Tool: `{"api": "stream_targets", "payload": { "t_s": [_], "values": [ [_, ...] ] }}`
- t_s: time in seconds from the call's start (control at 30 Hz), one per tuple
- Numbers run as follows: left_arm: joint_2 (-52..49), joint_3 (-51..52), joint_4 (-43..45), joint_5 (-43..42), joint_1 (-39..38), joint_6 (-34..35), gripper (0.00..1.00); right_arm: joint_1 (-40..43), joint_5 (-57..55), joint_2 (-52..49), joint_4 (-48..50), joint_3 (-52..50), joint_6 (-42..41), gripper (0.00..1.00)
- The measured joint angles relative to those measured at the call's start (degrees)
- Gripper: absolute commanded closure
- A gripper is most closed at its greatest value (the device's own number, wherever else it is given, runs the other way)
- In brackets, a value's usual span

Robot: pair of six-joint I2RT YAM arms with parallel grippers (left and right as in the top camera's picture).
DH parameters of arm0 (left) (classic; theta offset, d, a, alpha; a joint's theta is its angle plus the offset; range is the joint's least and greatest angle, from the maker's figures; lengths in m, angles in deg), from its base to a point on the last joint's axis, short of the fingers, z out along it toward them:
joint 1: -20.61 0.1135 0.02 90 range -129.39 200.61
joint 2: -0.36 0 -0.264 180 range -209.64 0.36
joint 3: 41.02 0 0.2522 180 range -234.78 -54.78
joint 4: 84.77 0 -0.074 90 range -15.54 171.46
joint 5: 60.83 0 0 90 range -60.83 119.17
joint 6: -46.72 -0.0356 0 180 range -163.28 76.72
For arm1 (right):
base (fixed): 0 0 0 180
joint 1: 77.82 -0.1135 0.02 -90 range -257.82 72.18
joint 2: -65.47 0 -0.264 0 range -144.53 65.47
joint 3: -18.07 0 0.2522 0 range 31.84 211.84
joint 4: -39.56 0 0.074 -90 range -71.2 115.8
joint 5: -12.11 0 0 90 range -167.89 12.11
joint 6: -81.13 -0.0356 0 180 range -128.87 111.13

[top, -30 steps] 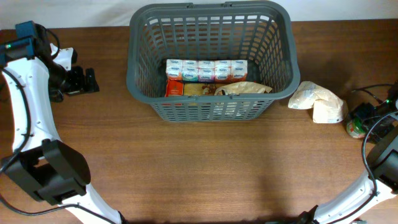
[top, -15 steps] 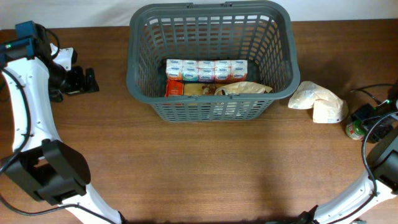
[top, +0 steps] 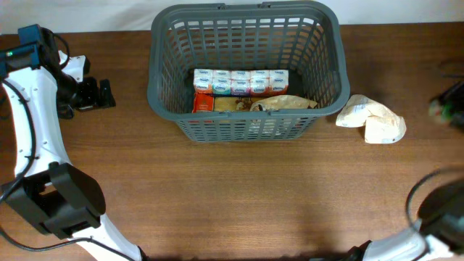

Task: Pack container
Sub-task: 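Lift the jar with the right gripper and lower it into the basket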

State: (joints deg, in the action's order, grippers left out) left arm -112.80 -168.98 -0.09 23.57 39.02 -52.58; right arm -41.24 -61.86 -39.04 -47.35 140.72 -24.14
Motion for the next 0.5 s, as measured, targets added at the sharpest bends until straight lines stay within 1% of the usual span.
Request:
{"api": "stream_targets", "payload": {
  "t_s": [0.1,0.27,0.37,0.5],
  "values": [
    [0.0,0.0,0.0,0.0,0.0,0.0,0.01,-4.4,2.4,6.3,-0.8,4.7,0.1,0.96],
    [0.0,0.0,0.0,0.0,0.0,0.0,0.01,-16.9,4.4,14.1,0.2,9.1,2.8,0.96],
    [0.0,0.0,0.0,0.0,0.0,0.0,0.01,-26.1,4.4,16.9,2.6,9.8,5.1,0.96],
    [0.0,0.0,0.0,0.0,0.0,0.0,0.01,-36.6,3.3,17.1,5.6,10.0,7.2,0.96]
  ]
}}
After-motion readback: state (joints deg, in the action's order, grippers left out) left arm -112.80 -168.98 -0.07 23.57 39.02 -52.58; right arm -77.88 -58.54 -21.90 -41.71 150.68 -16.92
